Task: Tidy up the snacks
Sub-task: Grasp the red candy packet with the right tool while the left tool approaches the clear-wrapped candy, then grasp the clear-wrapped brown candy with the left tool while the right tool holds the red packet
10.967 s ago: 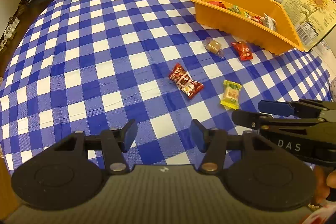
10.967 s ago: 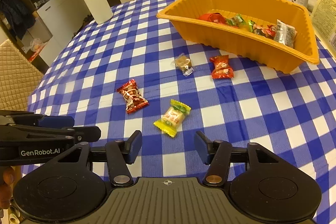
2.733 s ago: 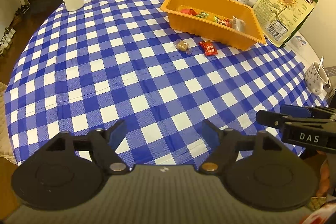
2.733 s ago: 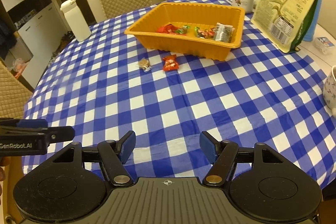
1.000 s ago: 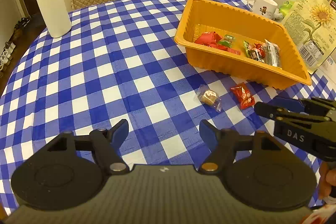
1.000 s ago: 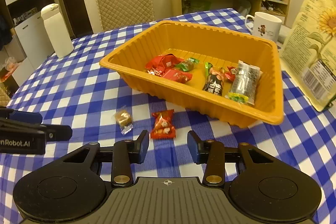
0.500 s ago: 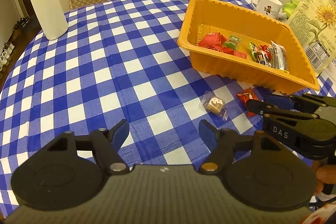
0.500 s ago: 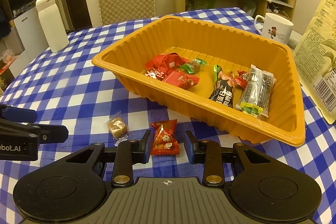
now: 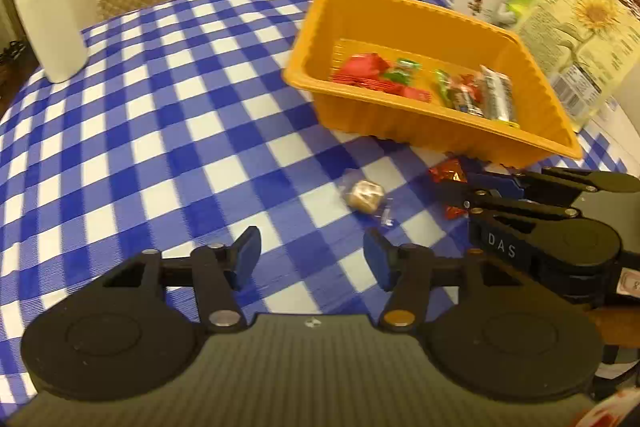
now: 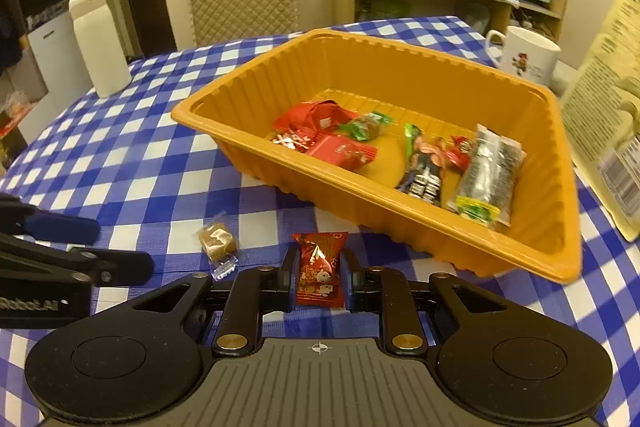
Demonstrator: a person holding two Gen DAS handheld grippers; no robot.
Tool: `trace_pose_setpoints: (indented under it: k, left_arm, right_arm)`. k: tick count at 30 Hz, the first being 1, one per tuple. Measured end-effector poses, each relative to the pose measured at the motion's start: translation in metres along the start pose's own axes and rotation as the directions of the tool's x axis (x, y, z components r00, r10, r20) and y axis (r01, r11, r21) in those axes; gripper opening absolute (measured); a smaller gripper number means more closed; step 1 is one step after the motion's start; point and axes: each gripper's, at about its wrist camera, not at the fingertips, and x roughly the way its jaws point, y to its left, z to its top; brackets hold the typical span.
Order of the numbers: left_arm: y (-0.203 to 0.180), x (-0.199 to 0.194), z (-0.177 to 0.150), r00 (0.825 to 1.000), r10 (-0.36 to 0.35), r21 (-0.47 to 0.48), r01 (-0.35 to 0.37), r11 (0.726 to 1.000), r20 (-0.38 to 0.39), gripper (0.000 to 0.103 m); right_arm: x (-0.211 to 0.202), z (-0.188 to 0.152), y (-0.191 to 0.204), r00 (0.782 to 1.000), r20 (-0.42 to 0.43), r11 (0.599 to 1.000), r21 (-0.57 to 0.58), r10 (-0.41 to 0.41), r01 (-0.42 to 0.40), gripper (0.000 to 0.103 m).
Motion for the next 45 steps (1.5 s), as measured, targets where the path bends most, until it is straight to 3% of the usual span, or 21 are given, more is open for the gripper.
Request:
trace_pose_setpoints:
  k: [4, 14, 38, 41, 45]
  left_arm:
    - [-0.010, 0.006, -0.001, 0.999, -0.040, 0.025, 0.040, 0.999, -0.008, 0.041]
    - [-0.025, 0.028, 0.010, 0.993, -0.109, 0.032, 0.110, 0.993, -0.032, 0.040]
    - [-0.040, 0.059, 0.029, 0.996, -0.089, 0.089, 0.087, 0.992, 0.016, 0.040]
    - [-0.040, 0.059, 0.027, 0.997, -0.062, 0.111, 0.058, 0.992, 0.034, 0.026]
    - [-0.034, 0.058, 0.025, 0.997, -0.068, 0.101, 0.063, 0.993, 0.043, 0.021]
  right_arm:
    - [-0.010, -0.002, -0.007, 1.000, 0.005, 1.000, 0.024, 0.000, -0.001, 0.022]
    - [-0.024, -0.011, -0.018, 1.000, 0.001, 0.997, 0.074, -0.024, 0.024, 0.022]
    - [-0.036, -0.022, -0.035, 0.998, -0.005, 0.986, 0.152, -0.065, 0.065, 0.021]
    - [-0.036, -0.023, -0.036, 0.998, -0.006, 0.986, 0.154, -0.066, 0.066, 0.021]
    - [-0.037, -0.023, -0.036, 0.998, -0.008, 0.986, 0.155, -0.066, 0.066, 0.021]
